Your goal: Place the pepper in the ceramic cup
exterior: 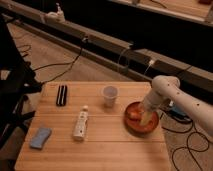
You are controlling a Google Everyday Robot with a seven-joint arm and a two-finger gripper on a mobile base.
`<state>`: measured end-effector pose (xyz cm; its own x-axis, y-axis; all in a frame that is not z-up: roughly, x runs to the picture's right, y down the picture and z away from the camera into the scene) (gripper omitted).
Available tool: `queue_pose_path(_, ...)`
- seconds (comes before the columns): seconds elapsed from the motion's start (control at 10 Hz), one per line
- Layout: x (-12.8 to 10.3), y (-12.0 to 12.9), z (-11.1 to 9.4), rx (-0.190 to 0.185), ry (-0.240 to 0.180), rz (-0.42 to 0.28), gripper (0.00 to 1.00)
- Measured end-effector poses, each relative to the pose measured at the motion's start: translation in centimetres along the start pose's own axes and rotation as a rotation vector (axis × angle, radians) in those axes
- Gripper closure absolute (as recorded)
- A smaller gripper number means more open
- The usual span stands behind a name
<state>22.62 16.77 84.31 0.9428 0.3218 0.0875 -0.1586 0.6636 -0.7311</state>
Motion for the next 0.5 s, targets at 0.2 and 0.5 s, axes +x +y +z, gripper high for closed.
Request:
queue_pose_path(0.2,0.32,-0.02,0.85,-0.029,0.0,0.013,0.56)
queue_pose_path(0.5,-0.11,-0.18,0.47,-0.048,-0.028,0.027,0.87)
